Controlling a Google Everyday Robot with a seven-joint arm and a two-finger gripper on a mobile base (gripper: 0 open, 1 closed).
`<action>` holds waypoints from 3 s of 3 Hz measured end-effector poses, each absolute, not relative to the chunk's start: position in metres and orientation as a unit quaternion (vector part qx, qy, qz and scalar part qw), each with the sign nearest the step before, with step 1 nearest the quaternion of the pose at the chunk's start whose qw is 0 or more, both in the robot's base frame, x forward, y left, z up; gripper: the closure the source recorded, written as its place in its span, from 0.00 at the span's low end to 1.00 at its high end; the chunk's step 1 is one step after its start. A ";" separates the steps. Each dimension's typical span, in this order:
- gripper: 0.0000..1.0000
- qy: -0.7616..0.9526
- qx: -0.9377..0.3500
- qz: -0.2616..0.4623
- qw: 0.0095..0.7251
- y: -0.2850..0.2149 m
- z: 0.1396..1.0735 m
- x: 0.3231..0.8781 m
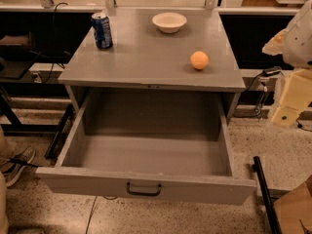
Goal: Place pepsi can into top drawer
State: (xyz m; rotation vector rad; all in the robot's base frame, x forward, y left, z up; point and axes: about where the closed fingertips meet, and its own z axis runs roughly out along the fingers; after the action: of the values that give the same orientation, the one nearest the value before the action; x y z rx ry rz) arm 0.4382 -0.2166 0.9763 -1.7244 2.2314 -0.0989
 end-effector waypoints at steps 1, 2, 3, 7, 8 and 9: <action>0.00 0.781 -0.603 -0.035 0.159 -0.217 0.976 0.438; 0.00 0.786 -0.584 -0.016 0.201 -0.206 0.979 0.460; 0.00 0.789 -0.553 0.023 0.266 -0.184 0.980 0.495; 0.00 0.788 -0.459 0.088 0.401 -0.124 0.973 0.613; 0.00 0.778 -0.422 0.117 0.450 -0.095 0.980 0.662; 0.00 0.777 -0.389 0.143 0.474 -0.051 0.985 0.702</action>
Offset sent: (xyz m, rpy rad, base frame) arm 0.0624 0.0276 0.0062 0.2378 -0.0997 -0.0761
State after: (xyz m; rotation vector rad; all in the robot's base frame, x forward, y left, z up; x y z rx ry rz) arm 0.7020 -0.0513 0.9849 -0.9503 1.9002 0.3508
